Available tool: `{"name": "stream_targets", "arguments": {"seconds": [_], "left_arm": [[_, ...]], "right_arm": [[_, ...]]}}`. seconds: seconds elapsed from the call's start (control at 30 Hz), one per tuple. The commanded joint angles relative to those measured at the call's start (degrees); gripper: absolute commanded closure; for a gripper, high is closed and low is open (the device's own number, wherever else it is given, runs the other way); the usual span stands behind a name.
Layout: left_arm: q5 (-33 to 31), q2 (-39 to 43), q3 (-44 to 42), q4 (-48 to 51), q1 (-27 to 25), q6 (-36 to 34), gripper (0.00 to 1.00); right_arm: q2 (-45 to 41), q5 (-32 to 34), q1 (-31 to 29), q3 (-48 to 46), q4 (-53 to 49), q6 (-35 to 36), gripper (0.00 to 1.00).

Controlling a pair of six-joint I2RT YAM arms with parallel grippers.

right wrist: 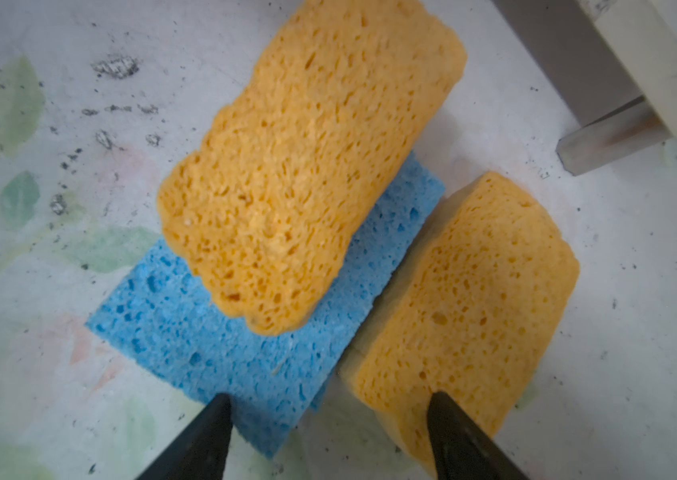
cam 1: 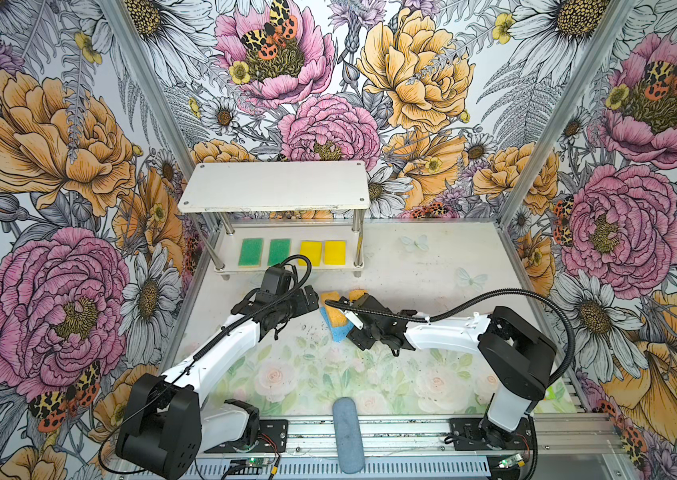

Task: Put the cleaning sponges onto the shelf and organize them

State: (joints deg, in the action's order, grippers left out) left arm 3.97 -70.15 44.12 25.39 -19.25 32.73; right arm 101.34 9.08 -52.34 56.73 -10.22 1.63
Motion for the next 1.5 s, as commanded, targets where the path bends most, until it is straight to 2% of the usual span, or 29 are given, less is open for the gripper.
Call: {"name": "stream_targets", "arguments": {"seconds": [0.0, 0.4, 0.6, 0.87, 1.07, 1.47], "left_arm": [[0.95, 0.54, -0.75, -1.5, 0.6, 0.23, 0.01], [0.82, 0.45, -1.16, -1.54, 0.76, 0.56, 0.01], [-0.25, 0.11, -0.8, -1.89, -0.02, 3.1, 0.01], [-2.94, -2.71, 0.3, -2.05, -4.05, 10.63, 0.01], [-4.74, -6.14, 1.86, -1.88, -8.39, 15.16, 0.01], [-11.75, -15.05, 10.84, 2.55, -15.9, 18.13, 0.01]], "right_arm": [[2.18, 2.11, -0.4, 1.1, 3.22, 0.6, 0.24], [4.13, 4.19, -0.4, 3.17, 5.93, 1.14, 0.24], [1.63, 3.08, -0.31, 2.04, 6.09, 2.42, 0.24], [-5.48, -3.49, 0.28, -0.1, 4.34, 4.02, 0.23], [-9.4, -10.72, 2.42, 0.17, -1.14, 5.16, 0.22], [-15.07, -15.72, 12.96, -3.44, -3.63, 3.32, 0.22]]}}
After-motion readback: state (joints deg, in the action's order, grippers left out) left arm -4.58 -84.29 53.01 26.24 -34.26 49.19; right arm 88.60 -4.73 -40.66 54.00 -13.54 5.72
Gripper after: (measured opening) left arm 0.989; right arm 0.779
